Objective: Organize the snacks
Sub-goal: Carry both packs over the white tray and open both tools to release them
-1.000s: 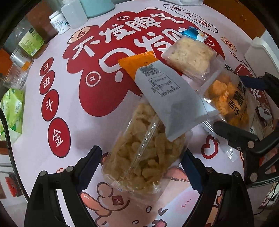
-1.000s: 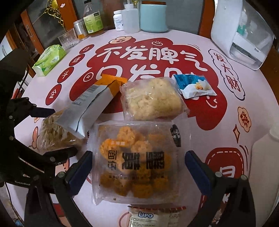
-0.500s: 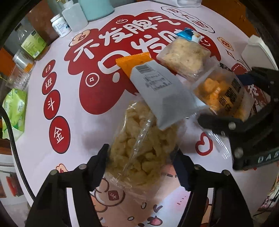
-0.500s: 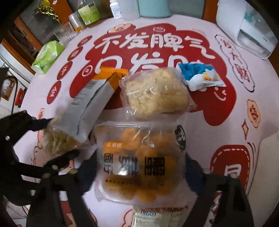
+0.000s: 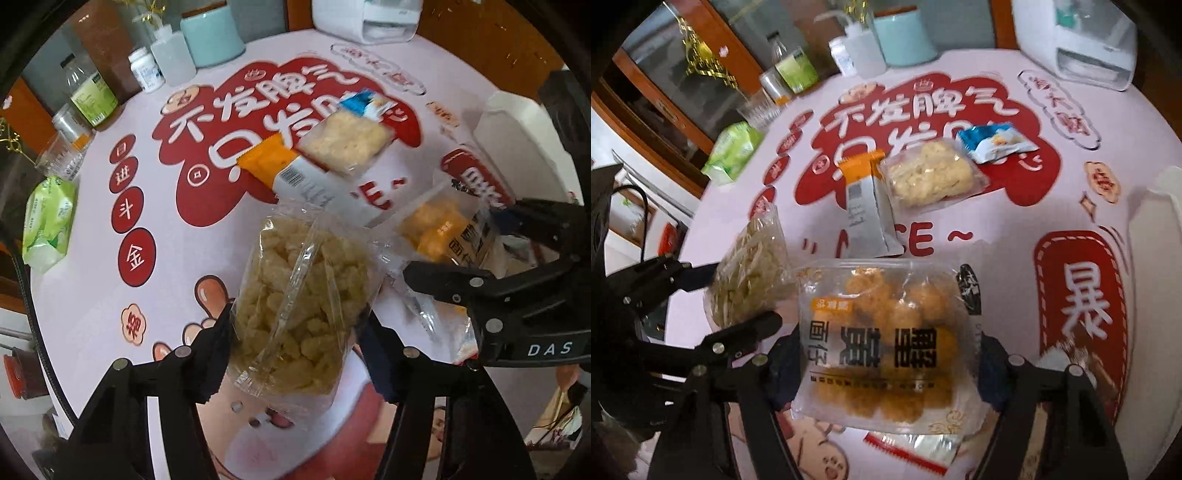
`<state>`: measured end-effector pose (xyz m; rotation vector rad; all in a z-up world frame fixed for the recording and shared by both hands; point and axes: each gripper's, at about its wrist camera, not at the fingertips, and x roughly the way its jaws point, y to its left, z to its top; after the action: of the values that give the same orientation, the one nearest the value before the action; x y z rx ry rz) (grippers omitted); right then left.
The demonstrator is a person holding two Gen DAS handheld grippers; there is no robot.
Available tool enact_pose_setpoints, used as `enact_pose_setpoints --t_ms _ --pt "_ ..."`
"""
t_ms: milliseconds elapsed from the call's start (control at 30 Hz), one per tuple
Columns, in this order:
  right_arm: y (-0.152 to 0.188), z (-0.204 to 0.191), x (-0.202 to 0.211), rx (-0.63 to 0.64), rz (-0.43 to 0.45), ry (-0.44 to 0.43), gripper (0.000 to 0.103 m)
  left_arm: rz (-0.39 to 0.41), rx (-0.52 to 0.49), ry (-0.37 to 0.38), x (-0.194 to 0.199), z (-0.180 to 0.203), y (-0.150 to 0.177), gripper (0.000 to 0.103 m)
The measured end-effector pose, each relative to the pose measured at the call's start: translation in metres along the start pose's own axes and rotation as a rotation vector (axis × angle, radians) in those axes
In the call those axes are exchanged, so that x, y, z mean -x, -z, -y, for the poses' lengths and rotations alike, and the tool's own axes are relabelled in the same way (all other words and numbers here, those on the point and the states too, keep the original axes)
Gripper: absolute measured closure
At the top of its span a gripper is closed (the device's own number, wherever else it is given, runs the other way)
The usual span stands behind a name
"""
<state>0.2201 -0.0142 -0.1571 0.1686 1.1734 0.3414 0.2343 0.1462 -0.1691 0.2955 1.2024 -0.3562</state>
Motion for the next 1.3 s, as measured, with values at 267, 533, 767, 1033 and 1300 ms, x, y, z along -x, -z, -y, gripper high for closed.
enact_pose_setpoints --t_ms 267,533,767,1033,1300 --pt "0.024 0.007 0.068 -0.062 0.141 -0.021 0.027 0.096 -0.001 0.020 0.060 0.031 0.010 0.041" --pt "0.053 0.039 0.137 -0.109 0.276 0.053 0.027 0.155 0.002 0.035 0.107 0.078 0.017 0.041" --pt "0.073 0.090 0.195 -0.198 0.397 0.165 0.027 0.218 -0.027 0.040 0.132 0.136 -0.005 0.041" --pt "0.095 0.141 0.241 -0.260 0.481 0.301 0.026 0.292 -0.039 0.092 0.151 0.214 -0.050 0.041" --pt "0.109 0.192 0.251 -0.314 0.479 0.386 0.026 0.289 -0.091 0.082 0.138 0.281 -0.081 0.041"
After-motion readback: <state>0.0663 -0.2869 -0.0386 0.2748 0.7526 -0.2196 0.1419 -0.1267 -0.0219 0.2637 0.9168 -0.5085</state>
